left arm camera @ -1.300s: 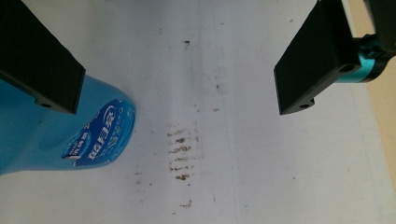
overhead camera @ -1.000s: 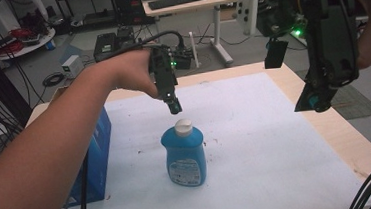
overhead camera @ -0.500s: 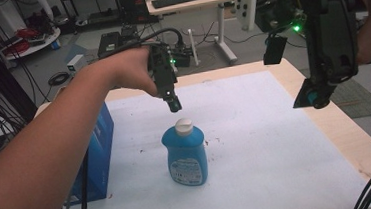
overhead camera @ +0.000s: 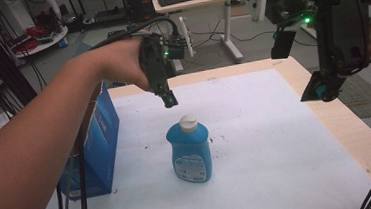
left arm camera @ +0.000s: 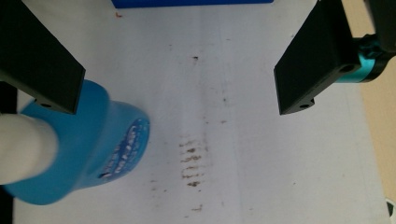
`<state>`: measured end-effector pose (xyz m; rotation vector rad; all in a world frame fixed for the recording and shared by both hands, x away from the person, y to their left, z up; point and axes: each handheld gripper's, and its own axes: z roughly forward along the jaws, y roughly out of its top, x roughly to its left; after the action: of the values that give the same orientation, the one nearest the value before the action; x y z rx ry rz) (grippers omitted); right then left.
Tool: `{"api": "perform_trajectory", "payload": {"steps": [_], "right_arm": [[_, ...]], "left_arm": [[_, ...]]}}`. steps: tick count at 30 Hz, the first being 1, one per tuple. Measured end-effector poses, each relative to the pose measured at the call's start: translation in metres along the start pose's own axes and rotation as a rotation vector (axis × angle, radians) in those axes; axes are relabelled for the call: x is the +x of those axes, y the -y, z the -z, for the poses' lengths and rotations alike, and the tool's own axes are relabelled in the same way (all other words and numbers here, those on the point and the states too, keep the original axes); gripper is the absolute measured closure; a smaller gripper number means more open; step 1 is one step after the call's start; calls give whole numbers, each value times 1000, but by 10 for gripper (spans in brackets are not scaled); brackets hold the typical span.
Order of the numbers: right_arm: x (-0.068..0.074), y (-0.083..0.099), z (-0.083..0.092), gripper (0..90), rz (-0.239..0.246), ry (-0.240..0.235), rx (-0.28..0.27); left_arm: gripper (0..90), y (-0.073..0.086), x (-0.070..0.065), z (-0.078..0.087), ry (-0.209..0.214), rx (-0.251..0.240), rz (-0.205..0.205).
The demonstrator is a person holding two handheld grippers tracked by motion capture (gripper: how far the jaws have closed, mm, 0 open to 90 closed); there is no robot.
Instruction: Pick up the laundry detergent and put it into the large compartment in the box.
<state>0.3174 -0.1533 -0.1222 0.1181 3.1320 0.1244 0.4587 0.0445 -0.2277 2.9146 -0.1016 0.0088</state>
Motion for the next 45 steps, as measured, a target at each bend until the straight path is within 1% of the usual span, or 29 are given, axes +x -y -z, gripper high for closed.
{"api": "perform_trajectory", "payload": {"steps": [1, 2, 3, 4, 5, 6, 7, 8, 9, 10, 11, 12, 13, 15, 17, 19, 21, 22, 23, 24, 28, 31, 33, 34, 36, 41, 42, 45], "right_arm": [[1, 0, 0, 15, 0, 0, -1], [1, 0, 0, 15, 0, 0, -1], [2, -1, 0, 16, 2, 4, -2], [2, -2, 0, 16, 1, 4, 0], [2, -2, 0, 16, 1, 4, 0], [3, -4, -1, 16, 3, 6, 4], [3, -5, -2, 16, 6, 6, 5], [3, -5, -2, 16, 6, 6, 5], [5, -7, -2, 16, 7, 3, 6], [6, -8, -2, 16, 13, 5, 4], [7, -9, -1, 15, 13, 4, 5], [8, -9, -1, 16, 13, 5, 4], [8, -10, 0, 16, 16, 8, 2], [10, -10, 0, 16, 16, 7, 2], [12, -10, 0, 15, 16, 8, 2], [13, -9, 0, 16, 18, 8, 2], [14, -9, 0, 16, 17, 10, 2], [14, -9, 0, 16, 17, 10, 2], [15, -9, 1, 16, 13, 10, 3], [15, -9, 1, 16, 13, 11, 3], [15, -8, 0, 16, 9, 11, 3], [14, -8, 0, 16, 11, 0, -11], [13, -8, -2, 16, 9, 0, -7], [13, -8, -3, 16, 10, 0, -3], [13, -9, -4, 16, 9, 0, 0], [12, -10, -5, 16, 19, -2, 1], [12, -10, -6, 16, 18, -2, 0], [12, -10, -7, 16, 16, -2, 1]], "left_arm": [[18, 0, -3, 2, -2, -1, -10], [18, 0, -3, 2, -2, -1, -10], [18, -1, -10, 6, 1, 2, -34], [18, -1, -14, 8, 2, 1, -44], [18, -1, -14, 8, 2, 1, -44], [18, -2, -21, 10, 5, 7, -56], [18, -3, -24, 10, 6, 9, -65], [18, -3, -24, 10, 6, 9, -65], [18, -4, -31, 12, 1, 19, -77], [18, -4, -34, 12, -1, 19, -84], [18, -4, -34, 12, -1, 19, -84], [18, -4, -40, 13, 3, 14, -95], [18, -4, -40, 13, 3, 14, -95], [18, -3, -46, 10, 16, 4, -105], [18, -3, -48, 8, 20, 4, -109], [18, -2, -51, 2, 35, 5, -114], [18, -2, -52, -3, 39, -1, -121], [18, -2, -52, -3, 39, -1, -121], [18, -2, -54, -9, 48, 1, -122], [18, -2, -54, -11, 52, 4, -120], [18, -2, -56, -21, 75, 2, -139], [18, -3, -58, -27, 78, 9, -149], [18, -4, -59, -30, 83, 10, -154], [18, -7, -59, -36, 82, 23, -159], [18, -7, -59, -37, 83, 28, -157], [18, -11, -61, -46, 90, 32, -171], [18, -12, -62, -47, 94, 34, -168], [18, -13, -63, -52, 90, 45, -176]]}}
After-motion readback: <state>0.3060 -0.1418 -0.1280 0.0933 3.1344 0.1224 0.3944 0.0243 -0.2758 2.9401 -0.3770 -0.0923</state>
